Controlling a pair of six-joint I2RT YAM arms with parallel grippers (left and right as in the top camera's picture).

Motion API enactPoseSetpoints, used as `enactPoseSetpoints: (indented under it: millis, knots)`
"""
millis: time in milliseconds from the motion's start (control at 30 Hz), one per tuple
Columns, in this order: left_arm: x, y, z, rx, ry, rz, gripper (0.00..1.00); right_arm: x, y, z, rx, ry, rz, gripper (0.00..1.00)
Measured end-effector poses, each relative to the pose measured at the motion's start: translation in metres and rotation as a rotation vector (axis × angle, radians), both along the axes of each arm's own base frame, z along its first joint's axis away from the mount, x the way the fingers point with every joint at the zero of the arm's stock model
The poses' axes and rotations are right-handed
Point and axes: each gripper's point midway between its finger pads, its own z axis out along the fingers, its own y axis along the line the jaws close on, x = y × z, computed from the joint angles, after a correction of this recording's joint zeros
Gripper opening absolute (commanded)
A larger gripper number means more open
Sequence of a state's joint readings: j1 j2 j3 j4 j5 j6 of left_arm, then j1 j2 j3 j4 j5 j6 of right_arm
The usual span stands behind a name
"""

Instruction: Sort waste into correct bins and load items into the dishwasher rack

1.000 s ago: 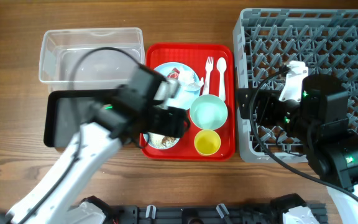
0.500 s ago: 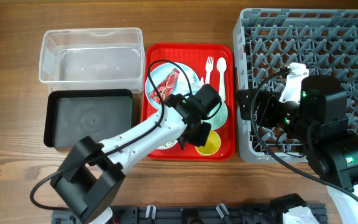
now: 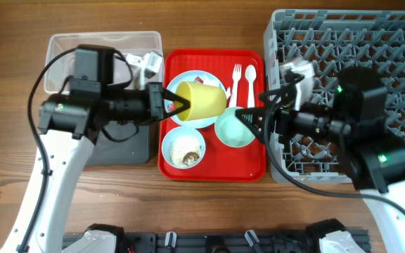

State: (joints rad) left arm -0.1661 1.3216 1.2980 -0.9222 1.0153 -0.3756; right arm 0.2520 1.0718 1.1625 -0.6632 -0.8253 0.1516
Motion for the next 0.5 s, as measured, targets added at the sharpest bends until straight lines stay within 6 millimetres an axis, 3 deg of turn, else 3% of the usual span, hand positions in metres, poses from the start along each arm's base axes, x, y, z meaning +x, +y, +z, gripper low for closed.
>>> enactPoseSetpoints:
  millis: [100, 200, 333, 433, 467, 500]
  knots:
    - [-0.013, -0.007, 0.023, -0.141, 0.0, -0.089, 0.04, -0.012, 0.029, 0.014, 0.104, -0.05, 0.214, 0.91]
    - [-0.02, -0.01, 0.034, -0.203, -0.005, -0.139, 0.04, -0.023, 0.051, 0.03, 0.148, -0.132, 0.317, 0.9]
    - [-0.025, -0.012, 0.04, -0.238, -0.005, -0.168, 0.04, -0.026, 0.064, 0.033, 0.156, -0.132, 0.328, 0.73]
    - [-0.027, -0.013, 0.041, -0.247, -0.004, -0.179, 0.04, -0.026, 0.065, 0.034, 0.163, -0.132, 0.334, 0.48]
    - [-0.027, -0.013, 0.043, -0.256, -0.006, -0.184, 0.11, -0.029, 0.066, 0.036, 0.171, -0.135, 0.351, 0.51]
    - [-0.028, -0.014, 0.044, -0.26, -0.009, -0.187, 0.43, -0.029, 0.065, 0.036, 0.173, -0.137, 0.355, 0.53]
